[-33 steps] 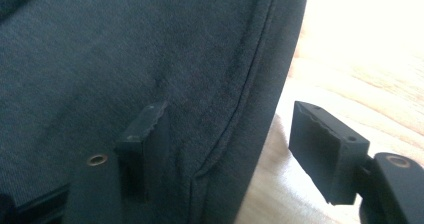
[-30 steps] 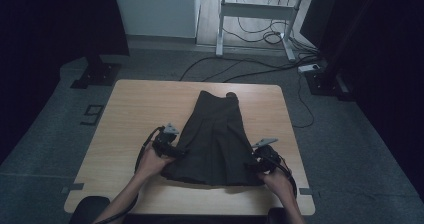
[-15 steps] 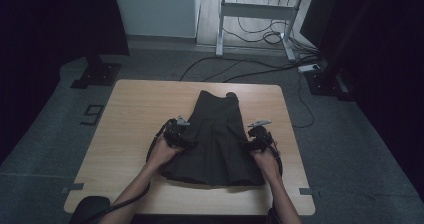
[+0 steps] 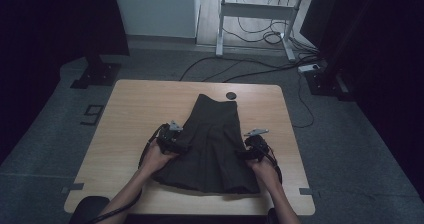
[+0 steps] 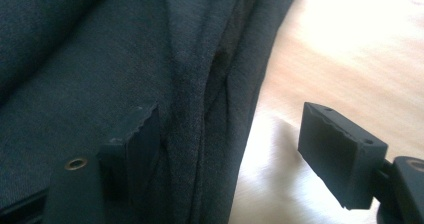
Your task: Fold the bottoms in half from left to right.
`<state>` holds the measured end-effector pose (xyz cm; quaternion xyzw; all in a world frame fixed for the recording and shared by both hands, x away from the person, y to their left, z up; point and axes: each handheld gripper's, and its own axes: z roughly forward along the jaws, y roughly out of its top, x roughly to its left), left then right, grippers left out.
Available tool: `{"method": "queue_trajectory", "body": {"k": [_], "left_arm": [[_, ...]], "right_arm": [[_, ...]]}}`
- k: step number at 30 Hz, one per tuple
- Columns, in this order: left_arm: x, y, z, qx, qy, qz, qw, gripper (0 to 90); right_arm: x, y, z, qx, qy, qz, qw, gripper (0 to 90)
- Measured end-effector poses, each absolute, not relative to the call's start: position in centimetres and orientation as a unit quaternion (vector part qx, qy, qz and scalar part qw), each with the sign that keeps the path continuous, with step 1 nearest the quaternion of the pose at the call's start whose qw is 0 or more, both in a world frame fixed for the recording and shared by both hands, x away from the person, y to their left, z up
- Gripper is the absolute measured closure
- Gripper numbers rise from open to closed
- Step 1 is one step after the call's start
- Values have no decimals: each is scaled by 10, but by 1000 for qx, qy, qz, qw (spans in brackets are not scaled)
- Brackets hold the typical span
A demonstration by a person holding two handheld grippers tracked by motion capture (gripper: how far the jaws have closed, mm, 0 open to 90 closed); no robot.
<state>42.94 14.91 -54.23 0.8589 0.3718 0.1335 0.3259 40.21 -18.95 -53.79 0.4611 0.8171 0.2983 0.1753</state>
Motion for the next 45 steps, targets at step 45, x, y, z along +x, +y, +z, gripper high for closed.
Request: {"method": "queue_trajectory", "body": {"k": [45], "left_arm": [[442,150,-482,855,343,142,361,51]], "right_arm": [[405,-145,-497,409,835,342,139,148]]}}
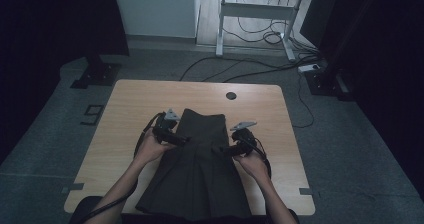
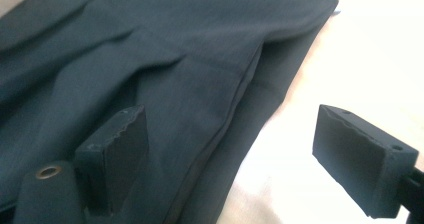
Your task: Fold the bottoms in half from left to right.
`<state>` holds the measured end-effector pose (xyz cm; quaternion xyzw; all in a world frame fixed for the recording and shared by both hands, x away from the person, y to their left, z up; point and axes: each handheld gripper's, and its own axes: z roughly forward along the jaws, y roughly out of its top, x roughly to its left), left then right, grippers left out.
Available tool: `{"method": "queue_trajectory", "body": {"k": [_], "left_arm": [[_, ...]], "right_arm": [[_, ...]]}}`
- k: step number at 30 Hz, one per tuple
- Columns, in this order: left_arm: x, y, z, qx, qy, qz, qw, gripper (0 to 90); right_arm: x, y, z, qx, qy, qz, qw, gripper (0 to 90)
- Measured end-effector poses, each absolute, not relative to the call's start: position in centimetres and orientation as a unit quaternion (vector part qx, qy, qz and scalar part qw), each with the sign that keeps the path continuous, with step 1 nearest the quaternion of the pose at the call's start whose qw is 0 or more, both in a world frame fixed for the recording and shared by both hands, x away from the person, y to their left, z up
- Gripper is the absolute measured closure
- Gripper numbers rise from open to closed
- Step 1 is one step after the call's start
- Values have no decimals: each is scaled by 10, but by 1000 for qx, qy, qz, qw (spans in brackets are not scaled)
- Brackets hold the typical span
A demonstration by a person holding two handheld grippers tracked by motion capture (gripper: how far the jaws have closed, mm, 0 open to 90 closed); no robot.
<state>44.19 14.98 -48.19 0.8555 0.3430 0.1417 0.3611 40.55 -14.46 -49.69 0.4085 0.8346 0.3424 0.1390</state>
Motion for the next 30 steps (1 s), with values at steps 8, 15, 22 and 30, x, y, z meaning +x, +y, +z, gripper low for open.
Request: {"method": "queue_trajectory", "body": {"k": [8,15,22,30], "left_arm": [[475,155,-486,845,372,142,358,142],[494,160,-502,839,396,147,343,177],[505,164,-525,828,438,152,315,148],[510,170,-541,830,438,133,318,142]], "right_arm": [[445,-137,-494,431,824,337,145,149],[478,-124,-497,449,816,330,153,164],[498,-117,-514,471,811,306,163,193],[505,-121,-538,479,809,305,150,246]]}}
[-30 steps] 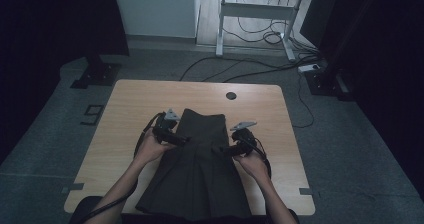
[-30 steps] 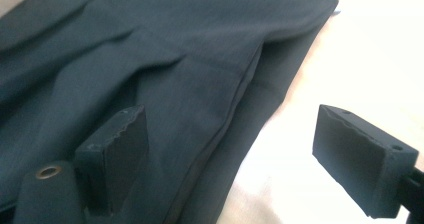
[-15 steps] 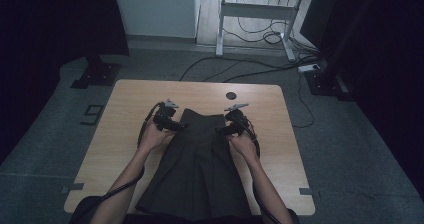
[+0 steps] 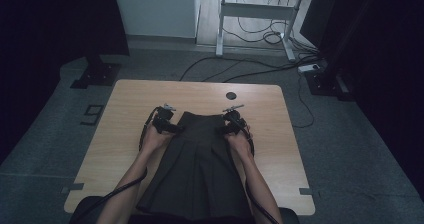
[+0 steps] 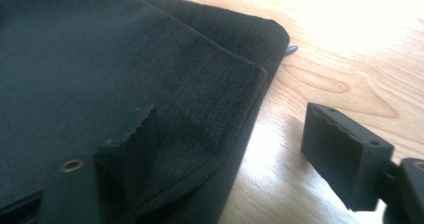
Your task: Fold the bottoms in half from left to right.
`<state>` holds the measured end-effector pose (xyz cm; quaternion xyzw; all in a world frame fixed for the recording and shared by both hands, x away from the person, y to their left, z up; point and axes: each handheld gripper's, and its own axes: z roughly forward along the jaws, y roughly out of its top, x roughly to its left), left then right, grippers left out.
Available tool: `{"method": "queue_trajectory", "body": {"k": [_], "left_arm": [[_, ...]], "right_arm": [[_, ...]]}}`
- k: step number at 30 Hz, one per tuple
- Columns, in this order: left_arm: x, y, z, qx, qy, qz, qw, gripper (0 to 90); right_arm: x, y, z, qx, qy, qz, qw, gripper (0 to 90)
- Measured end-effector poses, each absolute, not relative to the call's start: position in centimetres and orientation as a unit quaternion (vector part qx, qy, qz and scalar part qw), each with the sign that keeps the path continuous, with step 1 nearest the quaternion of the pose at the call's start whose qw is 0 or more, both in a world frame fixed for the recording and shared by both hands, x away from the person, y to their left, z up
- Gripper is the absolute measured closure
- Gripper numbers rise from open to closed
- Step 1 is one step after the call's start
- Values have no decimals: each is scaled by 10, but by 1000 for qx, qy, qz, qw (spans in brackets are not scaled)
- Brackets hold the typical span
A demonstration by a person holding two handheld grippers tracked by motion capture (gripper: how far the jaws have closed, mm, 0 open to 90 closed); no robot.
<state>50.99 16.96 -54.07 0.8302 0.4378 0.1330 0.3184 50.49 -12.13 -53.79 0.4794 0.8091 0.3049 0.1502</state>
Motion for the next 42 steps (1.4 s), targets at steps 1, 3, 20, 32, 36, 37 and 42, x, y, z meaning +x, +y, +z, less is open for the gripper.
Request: {"method": "queue_trajectory", "body": {"k": [1,3,20,32,36,37,42], "left_arm": [[510,169,-540,833,434,131,318,152],[510,167,-540,836,429,129,318,183],[509,160,-526,854,393,71,334,814],[512,166,-470,825,364,116,416,839],[509,168,-448,820,351,134,432,840],[508,168,-443,818,349,139,435,840],[498,169,-423,818,331,160,443,842]], "right_arm": [[505,-122,-538,479,808,310,147,264],[505,-122,-538,465,814,316,143,333],[495,-112,-522,424,845,302,121,789],[498,-126,-472,413,821,365,152,799],[497,-129,-450,403,813,385,166,800],[496,-129,-445,401,811,390,169,800],[489,-131,-424,390,806,407,181,802]]}}
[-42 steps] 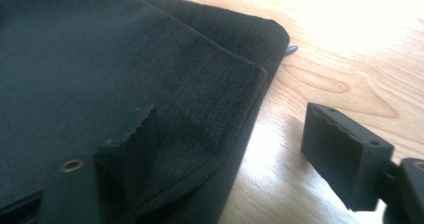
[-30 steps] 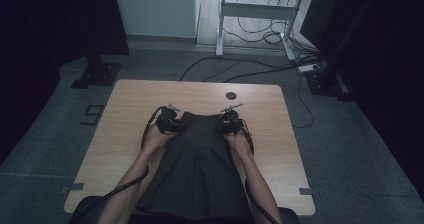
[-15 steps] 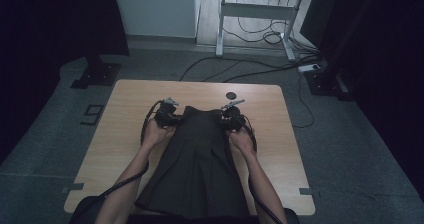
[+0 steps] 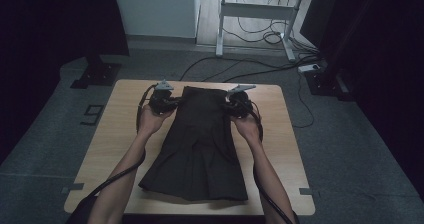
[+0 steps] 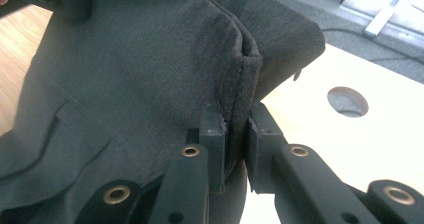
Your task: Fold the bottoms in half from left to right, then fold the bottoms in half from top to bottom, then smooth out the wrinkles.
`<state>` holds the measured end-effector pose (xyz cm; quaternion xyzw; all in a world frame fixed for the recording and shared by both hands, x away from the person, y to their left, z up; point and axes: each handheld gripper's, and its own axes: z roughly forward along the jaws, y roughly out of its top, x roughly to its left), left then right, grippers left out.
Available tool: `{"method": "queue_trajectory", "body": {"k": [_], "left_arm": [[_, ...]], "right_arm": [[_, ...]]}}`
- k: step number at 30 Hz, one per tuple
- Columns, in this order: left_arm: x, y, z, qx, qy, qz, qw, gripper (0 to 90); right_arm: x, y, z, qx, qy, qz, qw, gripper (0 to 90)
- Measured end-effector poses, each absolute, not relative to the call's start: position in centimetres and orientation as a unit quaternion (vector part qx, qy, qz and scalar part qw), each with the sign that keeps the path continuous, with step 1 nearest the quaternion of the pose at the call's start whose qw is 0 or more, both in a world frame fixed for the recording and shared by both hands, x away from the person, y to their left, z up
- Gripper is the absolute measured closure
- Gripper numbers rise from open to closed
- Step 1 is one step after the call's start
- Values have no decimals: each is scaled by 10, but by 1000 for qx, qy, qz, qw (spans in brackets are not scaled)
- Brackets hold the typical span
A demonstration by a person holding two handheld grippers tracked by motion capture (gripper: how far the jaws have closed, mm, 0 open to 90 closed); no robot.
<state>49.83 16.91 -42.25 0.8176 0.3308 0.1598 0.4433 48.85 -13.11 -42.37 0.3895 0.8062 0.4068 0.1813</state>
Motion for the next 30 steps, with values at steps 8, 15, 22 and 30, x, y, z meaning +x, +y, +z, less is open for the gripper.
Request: {"method": "queue_trajectory", "body": {"k": [8,15,22,30], "left_arm": [[470,170,-402,819,296,186,454,841],[438,170,-395,824,266,204,457,842],[407,178,-402,823,254,198,469,842],[374,185,-418,831,239,185,468,843]], "right_arm": [[459,-136,-399,359,809,422,196,811],[427,-141,-391,335,813,431,202,831],[395,-143,-392,321,814,446,190,837],[362,-145,-403,307,817,460,164,838]]}}
